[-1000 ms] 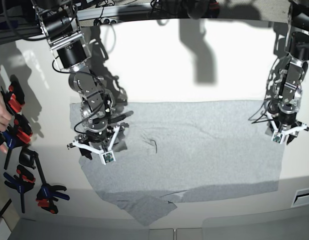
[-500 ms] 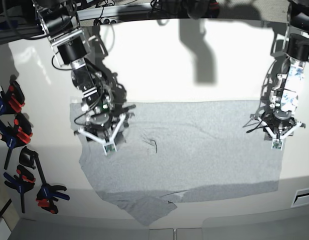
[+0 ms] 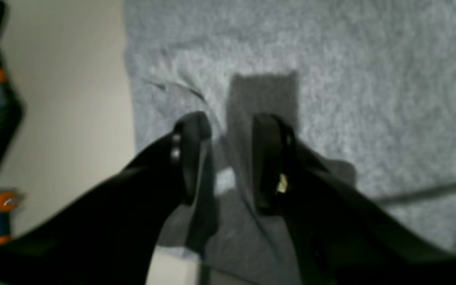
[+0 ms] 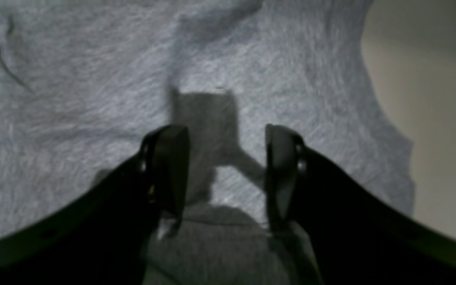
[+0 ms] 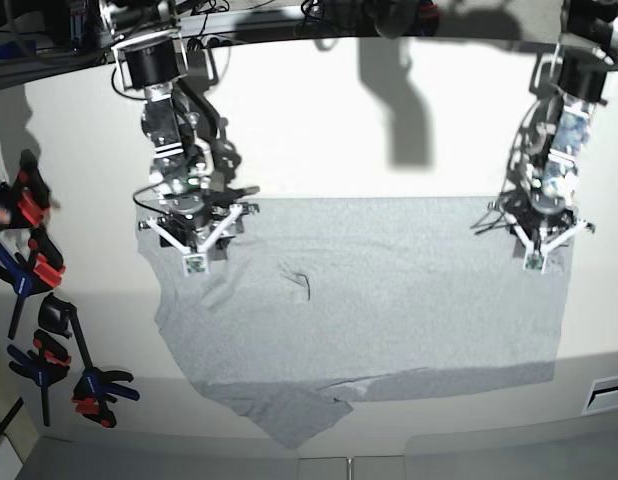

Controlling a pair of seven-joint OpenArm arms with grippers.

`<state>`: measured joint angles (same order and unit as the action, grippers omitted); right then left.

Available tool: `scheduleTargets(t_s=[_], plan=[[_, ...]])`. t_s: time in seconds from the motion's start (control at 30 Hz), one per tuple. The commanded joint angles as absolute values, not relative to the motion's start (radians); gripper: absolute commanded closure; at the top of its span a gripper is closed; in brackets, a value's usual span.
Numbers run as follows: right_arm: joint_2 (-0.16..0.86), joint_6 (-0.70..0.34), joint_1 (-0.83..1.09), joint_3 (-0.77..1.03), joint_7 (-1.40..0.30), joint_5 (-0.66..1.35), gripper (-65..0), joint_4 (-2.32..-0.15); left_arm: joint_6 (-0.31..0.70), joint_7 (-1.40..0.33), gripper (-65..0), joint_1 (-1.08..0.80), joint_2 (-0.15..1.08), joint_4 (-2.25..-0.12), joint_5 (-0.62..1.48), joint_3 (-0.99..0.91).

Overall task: Fold the T-shirt properly
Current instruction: 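Grasp the shirt's folded edge with both grippers and drag it back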

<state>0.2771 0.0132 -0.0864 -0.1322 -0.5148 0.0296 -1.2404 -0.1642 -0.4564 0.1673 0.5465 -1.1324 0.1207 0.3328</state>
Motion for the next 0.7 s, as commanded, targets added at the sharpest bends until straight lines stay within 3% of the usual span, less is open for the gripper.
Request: scheduleTargets(t_s=[0.0, 0.3, 0.67], plan=[[0.284, -0.003, -0.062, -0.105, -0.584, 0.012, -31.0, -1.236, -0.169, -0.497, -20.3, 0.138, 0.565, -1.133, 0.118, 0.326], [0.277, -0.02, 0.115, -0.051, -0.618, 0.011, -31.0, -1.361, -0.17, -0.487, -20.3, -0.073, 0.562, -1.173, 0.121, 0.301], [0.278, -0.017, 0.388, -0.051, -0.66, -0.001, -31.0, -1.638, -0.168, -0.524, -20.3, -0.448, 0.562, -1.456, 0.176, 0.011]])
